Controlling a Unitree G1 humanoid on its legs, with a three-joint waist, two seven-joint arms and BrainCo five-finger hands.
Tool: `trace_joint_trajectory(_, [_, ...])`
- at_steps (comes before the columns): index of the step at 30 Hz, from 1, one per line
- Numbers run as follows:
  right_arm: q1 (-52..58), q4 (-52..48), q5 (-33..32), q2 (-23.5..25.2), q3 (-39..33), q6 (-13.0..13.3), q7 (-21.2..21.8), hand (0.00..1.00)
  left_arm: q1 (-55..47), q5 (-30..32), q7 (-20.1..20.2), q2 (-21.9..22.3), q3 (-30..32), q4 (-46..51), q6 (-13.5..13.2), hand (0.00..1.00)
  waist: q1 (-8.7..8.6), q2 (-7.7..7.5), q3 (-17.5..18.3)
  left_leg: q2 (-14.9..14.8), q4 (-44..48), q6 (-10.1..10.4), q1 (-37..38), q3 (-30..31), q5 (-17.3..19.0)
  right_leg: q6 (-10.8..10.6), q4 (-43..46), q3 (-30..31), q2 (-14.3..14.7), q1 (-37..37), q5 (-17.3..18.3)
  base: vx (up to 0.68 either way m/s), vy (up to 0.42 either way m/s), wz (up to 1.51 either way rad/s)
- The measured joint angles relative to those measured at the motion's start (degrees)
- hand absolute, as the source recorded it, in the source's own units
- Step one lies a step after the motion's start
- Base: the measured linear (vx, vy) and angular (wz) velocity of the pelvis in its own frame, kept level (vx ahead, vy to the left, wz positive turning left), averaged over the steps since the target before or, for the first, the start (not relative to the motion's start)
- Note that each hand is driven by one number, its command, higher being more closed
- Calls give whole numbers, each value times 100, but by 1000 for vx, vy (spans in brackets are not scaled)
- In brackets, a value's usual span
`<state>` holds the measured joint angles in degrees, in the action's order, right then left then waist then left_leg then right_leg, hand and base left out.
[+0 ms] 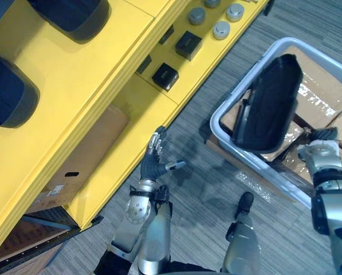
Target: Walk over and take plastic housings, then place them on the shelf
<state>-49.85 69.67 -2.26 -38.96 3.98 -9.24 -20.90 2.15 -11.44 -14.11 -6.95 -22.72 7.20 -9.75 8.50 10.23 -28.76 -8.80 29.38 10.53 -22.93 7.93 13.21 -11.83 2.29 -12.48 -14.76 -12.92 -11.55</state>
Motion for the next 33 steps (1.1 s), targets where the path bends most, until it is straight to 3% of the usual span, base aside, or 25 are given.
trace_joint_trajectory(7, [323, -711, 377, -11, 147, -78, 169, 100, -192, 0, 9, -78, 12, 14, -9, 0, -170, -1, 0, -12, 1, -2, 51, -58, 1, 2, 13, 58, 2, 0, -1, 7, 13, -3])
trace_joint_trajectory(8, [440, -921, 430, -19, 187, -87, 203, 0, -241, 0, 10, -117, 11, 38, -8, 0, -184, -2, 1, -23, -16, -2, 86, -90, 2, 2, 18, 97, 8, 0, -1, 20, 31, -11])
trace_joint_trajectory(13, [857, -1892, 576, 97, 103, -149, 32, 0, -413, 3, 21, -154, 15, 296, -9, 0, -299, -6, 3, -46, -10, -2, 96, -109, 5, 20, 21, 149, 35, -8, -6, 3, 19, -3])
trace_joint_trajectory(21, [1244, -3532, 832, 782, -441, -185, -771, 0, -456, 3, -63, -151, 11, 392, -8, 0, -331, -118, 53, -64, -49, -2, 114, -243, 4, 49, 38, 306, 40, -129, -34, 9, 34, -8])
trace_joint_trajectory(24, [1294, -3589, 829, 1020, -457, -174, -859, 0, -458, 3, -84, -149, 13, 392, -7, 0, -340, -187, 85, -66, -85, -2, 148, -273, 4, 49, 40, 334, 38, -138, -34, 29, 28, -5])
trace_joint_trajectory(33, [1313, -3774, 808, 1377, -490, -60, -1059, 0, -456, 13, -133, -104, 2, 384, -6, 0, -353, -193, 87, -69, -97, -3, 191, -318, 4, 49, 56, 385, 32, -139, -34, 12, 26, -2])
